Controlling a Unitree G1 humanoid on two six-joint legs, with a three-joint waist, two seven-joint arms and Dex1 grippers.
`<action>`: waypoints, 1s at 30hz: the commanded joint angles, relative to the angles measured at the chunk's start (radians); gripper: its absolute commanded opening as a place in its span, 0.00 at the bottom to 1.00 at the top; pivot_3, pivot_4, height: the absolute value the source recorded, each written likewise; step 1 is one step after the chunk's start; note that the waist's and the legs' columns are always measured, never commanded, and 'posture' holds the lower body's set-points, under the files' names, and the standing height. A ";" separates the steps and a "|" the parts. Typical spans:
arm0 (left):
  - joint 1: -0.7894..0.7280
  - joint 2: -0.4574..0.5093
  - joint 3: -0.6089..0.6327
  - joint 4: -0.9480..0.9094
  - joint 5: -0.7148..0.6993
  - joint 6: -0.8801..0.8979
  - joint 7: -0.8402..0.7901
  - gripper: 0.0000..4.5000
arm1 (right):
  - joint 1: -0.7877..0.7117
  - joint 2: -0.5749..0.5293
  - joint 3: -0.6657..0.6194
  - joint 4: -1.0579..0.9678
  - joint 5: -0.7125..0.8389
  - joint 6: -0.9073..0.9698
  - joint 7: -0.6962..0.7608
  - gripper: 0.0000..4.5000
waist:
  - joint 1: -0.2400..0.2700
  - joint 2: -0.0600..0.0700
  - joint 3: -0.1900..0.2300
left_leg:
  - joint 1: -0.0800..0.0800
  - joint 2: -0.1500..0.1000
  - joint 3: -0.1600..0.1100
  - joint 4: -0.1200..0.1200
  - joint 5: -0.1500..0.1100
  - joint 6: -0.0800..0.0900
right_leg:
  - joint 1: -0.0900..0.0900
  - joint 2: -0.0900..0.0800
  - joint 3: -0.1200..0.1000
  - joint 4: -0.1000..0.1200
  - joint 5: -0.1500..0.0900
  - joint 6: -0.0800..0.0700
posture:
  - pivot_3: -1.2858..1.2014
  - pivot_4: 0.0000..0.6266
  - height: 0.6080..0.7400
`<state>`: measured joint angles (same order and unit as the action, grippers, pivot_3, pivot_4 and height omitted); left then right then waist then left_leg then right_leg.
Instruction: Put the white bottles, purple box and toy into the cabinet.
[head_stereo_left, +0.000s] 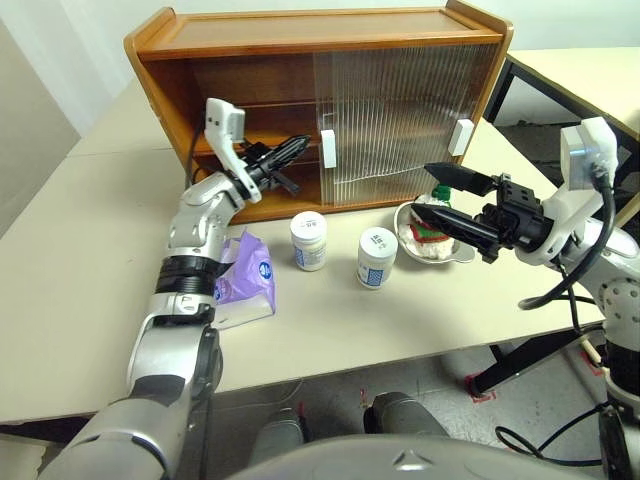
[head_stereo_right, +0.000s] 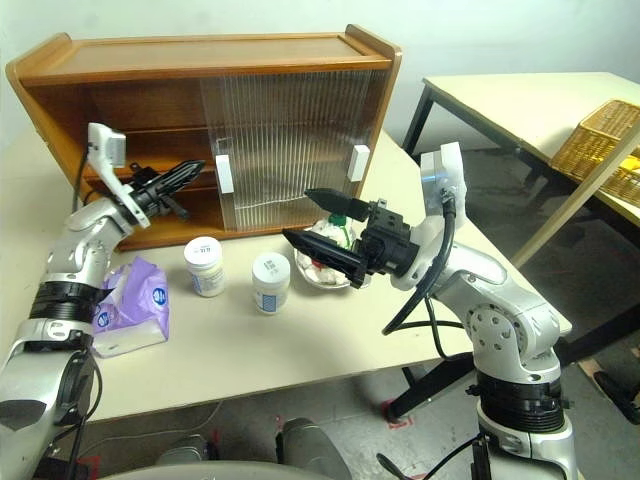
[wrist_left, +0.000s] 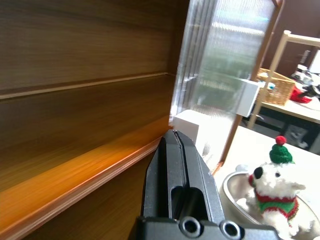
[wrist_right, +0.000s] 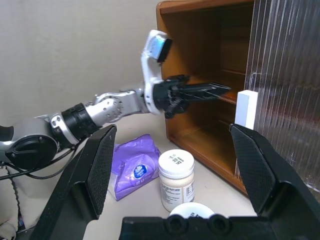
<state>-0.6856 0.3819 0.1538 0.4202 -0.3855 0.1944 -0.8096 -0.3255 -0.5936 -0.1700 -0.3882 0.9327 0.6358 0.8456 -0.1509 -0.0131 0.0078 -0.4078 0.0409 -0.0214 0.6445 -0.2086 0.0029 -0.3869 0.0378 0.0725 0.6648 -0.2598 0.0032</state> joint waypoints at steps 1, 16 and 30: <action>0.071 0.041 0.033 -0.150 -0.047 0.083 0.011 0.00 | -0.022 0.000 0.024 0.018 -0.004 0.008 0.023 1.00 | 0.005 0.000 0.000 | 0.000 0.000 0.000 0.000 0.000 0.000 | 0.000 0.000 0.000 0.000 0.000 0.000 | 0.44 0.00 1.00; 0.671 0.174 0.279 -0.640 -0.221 0.189 0.030 0.97 | -0.105 0.018 0.085 0.124 -0.030 0.004 0.123 1.00 | 0.086 0.003 -0.002 | 0.006 0.001 -0.001 -0.004 -0.001 -0.002 | -0.001 0.001 0.000 0.003 0.001 -0.012 | 0.49 0.00 1.00; 1.057 0.130 0.235 -0.717 -0.181 0.023 -0.093 0.99 | -0.136 0.021 0.100 0.158 -0.045 0.019 0.166 1.00 | 0.109 0.006 -0.002 | 0.010 0.005 -0.014 -0.008 -0.012 -0.021 | -0.008 0.001 0.022 0.003 0.002 -0.019 | 0.51 0.03 1.00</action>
<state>0.3554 0.5204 0.4230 -0.2855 -0.5901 0.2467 -0.8765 -0.4474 -0.5668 -0.0776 -0.2337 0.8986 0.6436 1.0031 -0.0417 -0.0069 0.0061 -0.3982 0.0458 -0.0359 0.6358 -0.2210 -0.0198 -0.3947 0.0384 0.0961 0.6673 -0.2582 -0.0160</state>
